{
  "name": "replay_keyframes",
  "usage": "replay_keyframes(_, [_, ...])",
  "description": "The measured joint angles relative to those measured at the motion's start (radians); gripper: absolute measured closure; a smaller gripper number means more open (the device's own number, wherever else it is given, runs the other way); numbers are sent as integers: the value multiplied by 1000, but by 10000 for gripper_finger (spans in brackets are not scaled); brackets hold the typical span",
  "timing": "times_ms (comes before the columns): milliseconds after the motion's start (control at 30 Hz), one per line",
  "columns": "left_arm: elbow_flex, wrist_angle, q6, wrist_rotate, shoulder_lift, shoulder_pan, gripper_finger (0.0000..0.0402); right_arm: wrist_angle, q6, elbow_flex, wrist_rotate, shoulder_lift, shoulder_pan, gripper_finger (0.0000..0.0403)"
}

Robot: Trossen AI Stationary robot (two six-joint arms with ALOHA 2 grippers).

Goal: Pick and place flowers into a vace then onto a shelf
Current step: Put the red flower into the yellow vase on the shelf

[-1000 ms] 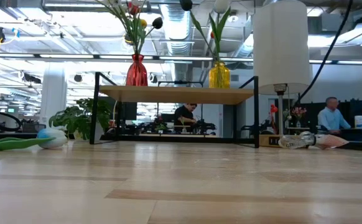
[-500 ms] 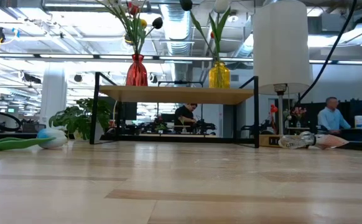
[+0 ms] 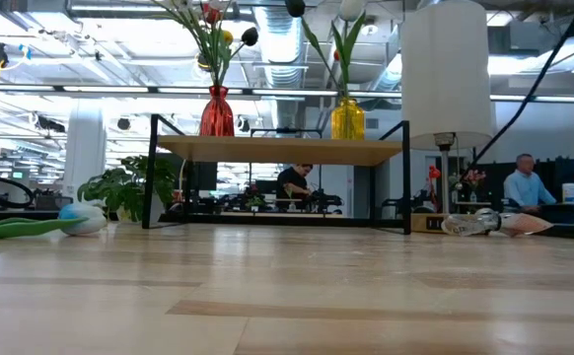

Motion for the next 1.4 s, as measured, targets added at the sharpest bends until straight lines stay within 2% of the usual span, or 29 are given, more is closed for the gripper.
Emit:
replay_keyframes(167, [0, 9, 3, 14, 0, 1, 401, 182, 121, -126, 131, 34, 75, 403])
replay_keyframes(267, [0, 19, 4, 17, 0, 1, 401, 286, 185, -131, 145, 124, 85, 403])
replay_keyframes(367, [0, 18, 5, 18, 0, 1, 401, 468, 209, -83, 92, 248, 70, 403])
replay_keyframes(467, [1, 19, 9, 23, 0, 1, 401, 611, 130, 7, 56, 346, 54, 403])
replay_keyframes(533, [3, 19, 10, 29, 0, 1, 401, 637, 76, 80, 22, 383, 43, 403])
replay_keyframes(633, [3, 19, 12, 32, 0, 1, 401, 631, 9, 190, -89, 416, 15, 403])
replay_keyframes(767, [3, 19, 19, 52, 0, 5, 401, 618, -182, 345, -321, 431, -49, 403])
replay_keyframes(967, [3, 34, 21, 54, 0, 7, 401, 621, -620, 607, -698, 427, -173, 403])
replay_keyframes(1100, [3, 41, 22, 54, 0, 6, 401, 637, -833, 764, -882, 426, -236, 403])
replay_keyframes(1167, [3, 41, 22, 54, 0, 6, 401, 669, -905, 795, -913, 412, -260, 403])
replay_keyframes(1233, [3, 41, 23, 51, 0, 6, 401, 705, -977, 764, -901, 368, -279, 403])
replay_keyframes(1400, [3, 40, 23, 46, 0, 6, 401, 688, -1125, 762, -820, 305, -308, 403])
